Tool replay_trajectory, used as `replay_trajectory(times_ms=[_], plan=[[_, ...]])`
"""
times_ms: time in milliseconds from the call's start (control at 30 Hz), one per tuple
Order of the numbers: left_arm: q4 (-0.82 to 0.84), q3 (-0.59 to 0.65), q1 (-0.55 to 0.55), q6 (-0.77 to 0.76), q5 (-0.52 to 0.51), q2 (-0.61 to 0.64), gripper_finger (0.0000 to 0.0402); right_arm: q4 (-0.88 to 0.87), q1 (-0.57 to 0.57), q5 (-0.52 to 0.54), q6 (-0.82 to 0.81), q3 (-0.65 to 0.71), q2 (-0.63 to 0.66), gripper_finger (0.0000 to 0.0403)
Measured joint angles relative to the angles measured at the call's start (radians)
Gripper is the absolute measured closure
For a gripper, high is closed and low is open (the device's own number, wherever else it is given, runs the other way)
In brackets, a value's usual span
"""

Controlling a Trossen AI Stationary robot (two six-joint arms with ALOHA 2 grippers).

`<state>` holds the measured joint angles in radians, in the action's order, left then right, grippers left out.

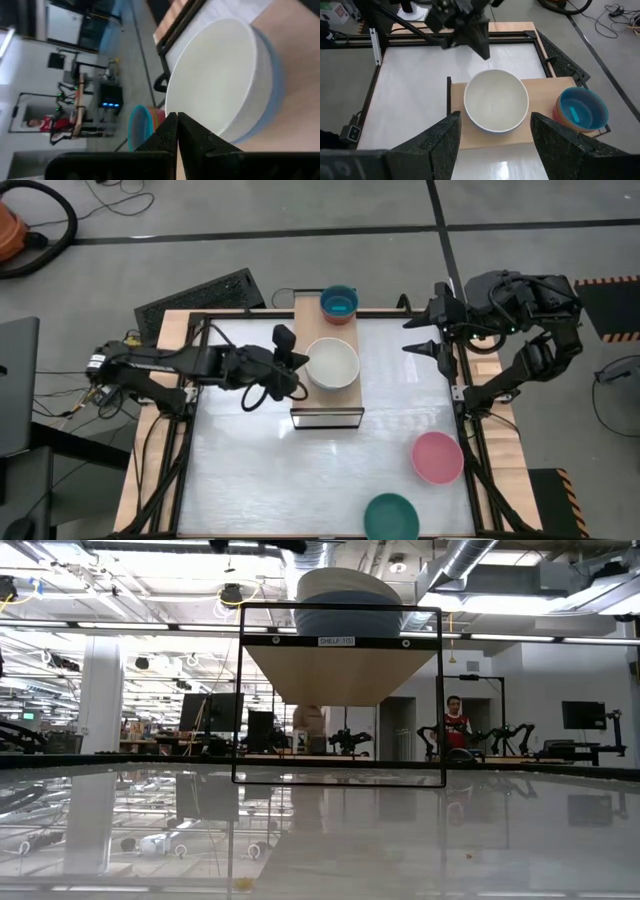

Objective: Place and stack bowls onto a shelf
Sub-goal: Stack the white bowl on top of the dark blue bowl on the shelf

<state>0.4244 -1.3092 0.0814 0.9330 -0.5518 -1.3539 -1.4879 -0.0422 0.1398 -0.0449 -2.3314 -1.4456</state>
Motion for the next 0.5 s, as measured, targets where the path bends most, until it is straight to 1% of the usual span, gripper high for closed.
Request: replay_trajectory(times_ms=[67,167,333,433,500], plan=[[-0.087,0.062,0.004,0.017,-0.001,0.011,0.0402,0.002,0.000,0.000,0.000,0.000,0.000,0.0137],[-0.160,0.126,0.008,0.030,-0.002,0.012,0.0401,0.004,0.000,0.000,0.000,0.000,0.000,0.0137],[-0.163,0.181,0.006,-0.030,-0.013,0.012,0.0401,0.005,0.000,0.000,0.000,0.000,0.000,0.0137],[-0.166,0.184,0.007,-0.035,-0.026,0.011,0.0401,0.005,0.000,0.000,0.000,0.000,0.000,0.0137],[-0.173,0.184,0.001,-0.052,-0.006,0.012,0.0401,0.005,0.000,0.000,0.000,0.000,0.000,0.0137]])
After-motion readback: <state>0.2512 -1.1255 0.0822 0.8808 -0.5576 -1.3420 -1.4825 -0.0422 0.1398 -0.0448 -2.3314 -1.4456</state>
